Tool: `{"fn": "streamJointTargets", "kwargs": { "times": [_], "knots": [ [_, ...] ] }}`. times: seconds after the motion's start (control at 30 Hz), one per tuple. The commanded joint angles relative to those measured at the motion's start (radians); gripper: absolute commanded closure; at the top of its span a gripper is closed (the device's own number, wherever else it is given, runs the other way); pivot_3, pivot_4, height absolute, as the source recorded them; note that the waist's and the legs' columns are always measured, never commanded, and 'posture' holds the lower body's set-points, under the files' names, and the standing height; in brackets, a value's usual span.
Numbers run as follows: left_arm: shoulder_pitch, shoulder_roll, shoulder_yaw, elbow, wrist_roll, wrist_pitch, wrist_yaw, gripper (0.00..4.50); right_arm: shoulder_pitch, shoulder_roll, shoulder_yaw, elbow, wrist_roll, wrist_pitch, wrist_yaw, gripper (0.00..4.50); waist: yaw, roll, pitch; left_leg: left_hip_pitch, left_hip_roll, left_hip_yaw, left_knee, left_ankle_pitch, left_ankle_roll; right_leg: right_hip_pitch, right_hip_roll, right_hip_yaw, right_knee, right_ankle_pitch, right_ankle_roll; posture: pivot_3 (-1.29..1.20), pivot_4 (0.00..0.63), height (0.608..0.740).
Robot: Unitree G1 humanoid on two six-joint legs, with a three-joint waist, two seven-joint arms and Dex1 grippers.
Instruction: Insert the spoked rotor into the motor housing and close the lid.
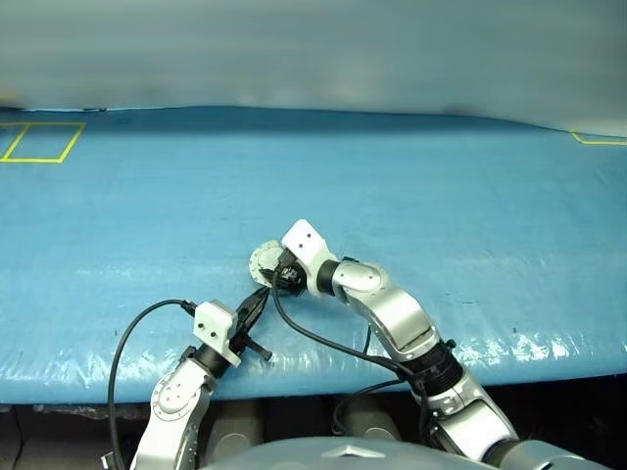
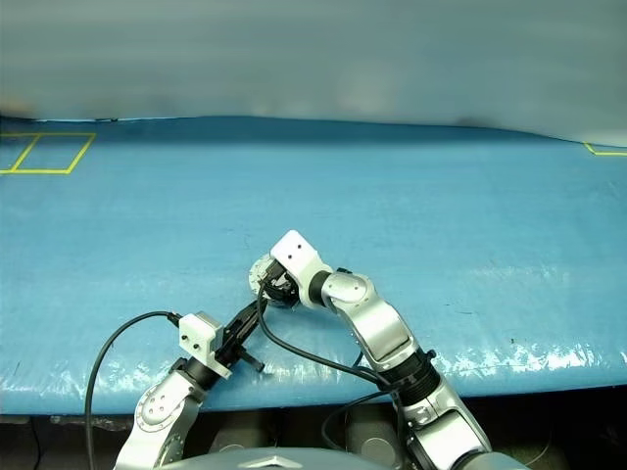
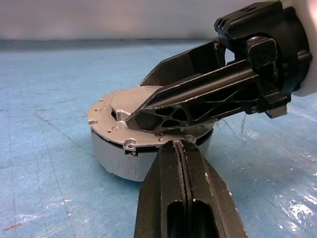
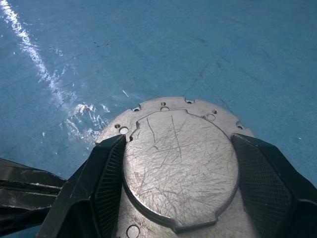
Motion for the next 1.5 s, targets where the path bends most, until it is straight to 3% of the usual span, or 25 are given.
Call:
{"fn": "streamJointTargets", "kwargs": {
  "times": [0.03, 0.6, 0.87, 1.0, 1.2, 1.33, 1.5],
  "knots": [
    [0.002, -0.003, -0.01, -0.025, -0.013, -0.008, -0.002, 4.5, 0.011, 0.003, 0.022, -0.009, -0.013, -0.023, -0.01, 1.47, 0.0, 0.0, 0.0, 0.0, 0.0, 0.0, 0.0, 0.0, 0.0, 0.0, 0.0, 0.0, 0.0, 0.0, 0.0, 0.0, 0.15, 0.74],
    [0.031, 0.033, 0.049, -0.046, -0.006, -0.007, 0.029, 4.5, -0.018, -0.043, 0.035, 0.083, -0.049, -0.114, 0.017, 1.47, -0.005, 0.0, 0.0, 0.001, 0.0, 0.0, 0.0, 0.0, 0.0, 0.001, 0.0, 0.0, 0.0, 0.0, 0.0, 0.0, 0.15, 0.74],
    [0.0, 0.104, 0.187, -0.075, -0.083, 0.073, 0.032, 4.5, -0.022, -0.033, 0.035, 0.099, -0.047, -0.112, 0.022, 1.47, -0.01, 0.0, 0.0, 0.002, 0.001, 0.0, 0.0, 0.0, 0.0, 0.001, 0.0, 0.0, 0.0, 0.0, 0.0, 0.0, 0.15, 0.74],
    [-0.069, 0.157, 0.256, -0.11, -0.242, 0.232, -0.003, 4.5, -0.022, -0.028, 0.034, 0.102, -0.045, -0.112, 0.021, 1.47, -0.012, 0.0, 0.0, 0.002, 0.001, 0.0, 0.001, 0.0, 0.0, 0.002, 0.0, 0.0, 0.001, 0.0, 0.0, 0.0, 0.15, 0.74],
    [-0.256, 0.311, 0.308, -0.116, -0.424, 0.76, 0.056, 4.5, -0.014, -0.029, 0.031, 0.099, -0.044, -0.109, 0.02, 1.47, -0.019, 0.0, 0.0, 0.002, 0.0, -0.002, 0.001, 0.0, 0.0, 0.002, 0.001, -0.001, 0.001, 0.001, 0.002, 0.0, 0.15, 0.74],
    [-0.384, 0.307, 0.348, -0.055, -0.557, 0.879, 0.005, 4.5, -0.009, -0.028, 0.032, 0.096, -0.045, -0.106, 0.018, 1.47, -0.02, -0.001, 0.0, 0.002, 0.0, -0.002, 0.001, 0.0, 0.0, 0.002, 0.001, -0.002, 0.001, 0.004, 0.006, 0.0, 0.15, 0.74],
    [-0.519, 0.316, 0.329, 0.023, -0.61, 0.988, -0.032, 4.5, -0.006, -0.021, 0.026, 0.095, -0.045, -0.102, 0.008, 1.47, -0.02, -0.001, 0.0, 0.002, -0.001, -0.003, 0.0, 0.001, -0.001, 0.002, 0.001, -0.002, 0.001, 0.004, 0.006, 0.0, 0.15, 0.74]
  ]
}}
